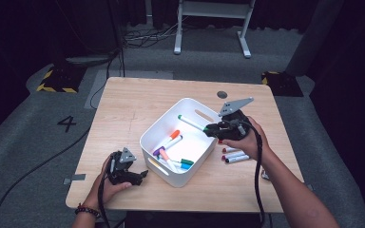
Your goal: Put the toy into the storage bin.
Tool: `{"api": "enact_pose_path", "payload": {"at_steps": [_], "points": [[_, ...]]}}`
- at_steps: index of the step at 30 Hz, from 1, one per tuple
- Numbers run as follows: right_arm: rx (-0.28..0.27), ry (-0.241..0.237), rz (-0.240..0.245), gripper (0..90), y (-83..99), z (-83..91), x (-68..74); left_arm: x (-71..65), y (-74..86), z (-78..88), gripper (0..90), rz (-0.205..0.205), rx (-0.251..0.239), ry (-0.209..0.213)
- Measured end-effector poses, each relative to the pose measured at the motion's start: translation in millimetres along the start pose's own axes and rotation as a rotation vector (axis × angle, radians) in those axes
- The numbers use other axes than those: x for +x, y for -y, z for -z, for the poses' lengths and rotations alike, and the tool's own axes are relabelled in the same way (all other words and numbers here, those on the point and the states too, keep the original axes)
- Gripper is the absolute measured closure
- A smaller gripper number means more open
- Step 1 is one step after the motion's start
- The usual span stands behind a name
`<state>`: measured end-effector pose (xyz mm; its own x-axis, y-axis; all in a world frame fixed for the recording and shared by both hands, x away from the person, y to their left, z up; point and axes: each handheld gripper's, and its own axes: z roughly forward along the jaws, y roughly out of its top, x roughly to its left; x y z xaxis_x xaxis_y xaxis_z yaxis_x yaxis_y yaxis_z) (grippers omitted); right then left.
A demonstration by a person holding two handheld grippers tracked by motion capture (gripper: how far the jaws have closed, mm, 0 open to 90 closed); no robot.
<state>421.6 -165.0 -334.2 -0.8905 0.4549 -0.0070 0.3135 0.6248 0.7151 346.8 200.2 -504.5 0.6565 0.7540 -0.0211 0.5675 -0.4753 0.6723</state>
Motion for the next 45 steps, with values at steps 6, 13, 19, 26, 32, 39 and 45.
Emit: {"api": "enact_pose_path", "payload": {"at_steps": [6,13,19,26,32,39,45], "points": [[0.075,-0.006,-0.024,74.9,-10.3,-27.0,0.2,0.1,0.0,0.0,9.3,-0.001,0.001,0.000],[0.159,-0.010,-0.017,75.0,-16.5,-51.9,8.2,0.0,0.0,0.0,9.3,-0.001,0.000,0.000],[0.210,-0.055,0.026,74.9,-18.1,-65.0,14.3,0.0,0.0,0.0,9.3,-0.001,0.000,0.000],[0.269,-0.097,0.037,74.9,-21.7,-69.2,26.8,0.1,-0.1,0.3,9.3,-0.001,0.003,0.002],[0.278,-0.124,0.041,74.9,-24.9,-71.1,41.7,0.0,0.0,0.1,9.3,0.000,0.000,0.000],[0.295,-0.137,0.029,74.9,-29.3,-69.8,63.0,0.0,0.0,0.2,9.3,-0.001,0.002,0.001],[0.324,-0.151,0.046,74.9,-31.3,-75.9,81.4,-0.1,0.1,0.2,9.3,-0.003,0.001,-0.002]]}}
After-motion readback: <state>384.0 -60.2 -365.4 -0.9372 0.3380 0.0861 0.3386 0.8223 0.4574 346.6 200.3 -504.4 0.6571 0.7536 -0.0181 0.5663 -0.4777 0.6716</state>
